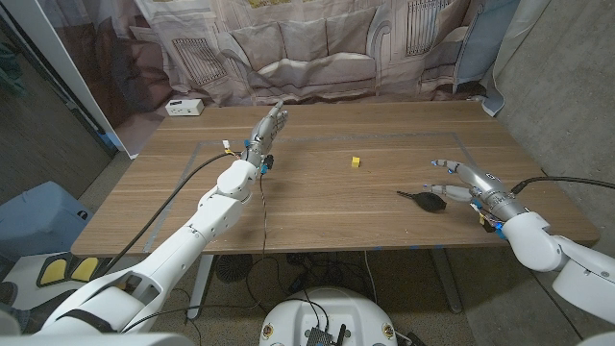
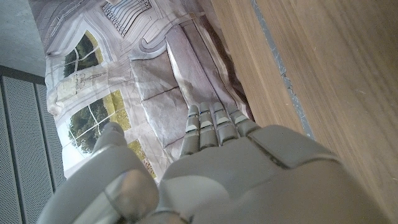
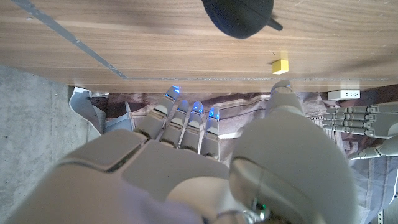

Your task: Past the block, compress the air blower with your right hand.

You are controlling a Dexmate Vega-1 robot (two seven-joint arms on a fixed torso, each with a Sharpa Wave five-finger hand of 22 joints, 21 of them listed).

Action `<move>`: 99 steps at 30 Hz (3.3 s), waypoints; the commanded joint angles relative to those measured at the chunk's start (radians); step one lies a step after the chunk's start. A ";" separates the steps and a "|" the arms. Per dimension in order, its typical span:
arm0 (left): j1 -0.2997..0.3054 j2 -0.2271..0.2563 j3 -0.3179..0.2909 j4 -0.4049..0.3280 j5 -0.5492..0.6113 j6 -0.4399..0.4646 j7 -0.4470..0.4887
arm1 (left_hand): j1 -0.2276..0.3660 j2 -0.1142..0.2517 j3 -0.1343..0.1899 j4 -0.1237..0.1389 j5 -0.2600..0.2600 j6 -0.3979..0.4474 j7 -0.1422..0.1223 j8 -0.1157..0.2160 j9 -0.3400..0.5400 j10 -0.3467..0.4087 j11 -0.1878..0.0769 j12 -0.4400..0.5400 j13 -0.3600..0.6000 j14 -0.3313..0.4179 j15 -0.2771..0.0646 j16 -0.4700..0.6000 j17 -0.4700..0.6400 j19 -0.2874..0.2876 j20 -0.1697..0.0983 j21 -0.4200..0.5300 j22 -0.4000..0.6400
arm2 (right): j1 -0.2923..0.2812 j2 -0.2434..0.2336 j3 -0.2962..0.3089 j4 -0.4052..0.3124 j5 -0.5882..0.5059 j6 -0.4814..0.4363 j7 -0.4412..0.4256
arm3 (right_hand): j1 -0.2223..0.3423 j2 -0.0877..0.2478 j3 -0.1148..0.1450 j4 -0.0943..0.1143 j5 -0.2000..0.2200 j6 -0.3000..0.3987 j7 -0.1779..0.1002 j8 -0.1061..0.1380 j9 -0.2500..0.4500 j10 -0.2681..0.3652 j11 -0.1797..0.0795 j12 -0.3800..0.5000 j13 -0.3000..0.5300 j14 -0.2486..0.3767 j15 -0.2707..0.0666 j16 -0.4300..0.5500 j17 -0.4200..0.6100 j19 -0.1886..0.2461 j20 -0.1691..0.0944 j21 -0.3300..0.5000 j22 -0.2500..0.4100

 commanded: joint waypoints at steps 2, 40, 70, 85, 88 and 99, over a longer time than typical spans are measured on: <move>-0.014 -0.005 0.003 0.016 -0.004 -0.009 -0.017 | -0.002 0.009 0.003 -0.002 -0.004 0.007 0.002 -0.002 0.004 0.006 0.005 -0.003 0.004 0.003 0.000 0.000 0.005 0.008 0.001 -0.003 0.005 | 0.054 0.048 -0.027 0.029 0.017 0.039 -0.041 | -0.019 0.001 0.003 0.010 0.002 -0.002 0.012 0.001 0.003 0.001 0.010 0.004 0.002 -0.002 0.002 0.006 -0.001 -0.004 -0.002 0.008 0.003; -0.003 0.006 0.000 0.014 -0.014 -0.003 -0.028 | -0.002 0.008 0.005 -0.002 -0.004 0.009 0.003 -0.001 0.004 0.007 0.006 -0.003 0.004 0.003 0.001 0.000 0.005 0.005 0.001 -0.004 0.005 | 0.333 0.192 -0.192 0.295 0.365 0.422 0.014 | -0.087 0.031 -0.002 0.033 -0.009 0.016 0.075 0.020 0.001 -0.004 0.083 0.012 0.001 0.005 0.040 0.017 -0.015 0.061 0.014 0.018 0.002; -0.003 0.013 -0.002 0.002 -0.022 -0.008 -0.048 | -0.004 0.007 0.006 -0.003 -0.005 0.007 0.001 -0.002 0.004 0.006 0.006 -0.004 0.004 0.002 0.000 0.000 0.005 0.002 0.001 -0.005 0.005 | 0.532 0.274 -0.292 0.486 0.642 0.537 0.216 | -0.153 0.031 -0.023 0.058 -0.016 0.001 0.091 0.012 -0.001 -0.013 0.104 0.010 0.001 -0.010 0.056 0.017 -0.015 0.051 0.021 0.013 0.003; 0.013 0.027 -0.011 -0.021 -0.037 -0.024 -0.071 | -0.004 0.006 0.006 -0.003 -0.005 0.006 0.002 -0.002 0.004 0.004 0.004 -0.005 0.004 0.001 0.000 -0.001 0.005 0.002 0.000 -0.005 0.005 | 0.619 0.329 -0.329 0.583 0.760 0.560 0.305 | -0.178 0.028 -0.032 0.066 -0.018 0.002 0.090 0.012 -0.002 -0.022 0.106 0.009 0.001 -0.023 0.062 0.014 -0.015 0.036 0.026 0.009 0.004; 0.024 0.025 -0.015 -0.030 -0.039 -0.023 -0.058 | -0.005 0.006 0.006 -0.003 -0.005 -0.009 0.001 -0.008 0.004 0.000 0.005 -0.006 0.004 -0.001 0.003 -0.001 0.005 0.002 0.000 -0.004 0.005 | 0.635 0.339 -0.331 0.604 0.790 0.558 0.325 | -0.181 0.027 -0.033 0.067 -0.018 0.002 0.089 0.012 -0.002 -0.024 0.105 0.008 0.001 -0.025 0.064 0.013 -0.015 0.034 0.027 0.008 0.004; 0.043 0.025 -0.022 -0.039 -0.031 -0.041 -0.038 | -0.005 0.005 0.007 -0.003 -0.005 -0.013 0.002 -0.007 0.004 -0.002 0.005 -0.007 0.004 -0.001 -0.001 -0.001 0.005 0.002 0.001 -0.004 0.005 | 0.717 0.390 -0.347 0.723 0.918 0.545 0.455 | -0.206 0.023 -0.042 0.073 -0.019 0.005 0.085 0.012 -0.002 -0.029 0.107 0.009 0.000 -0.033 0.066 0.013 -0.016 0.019 0.028 0.007 0.004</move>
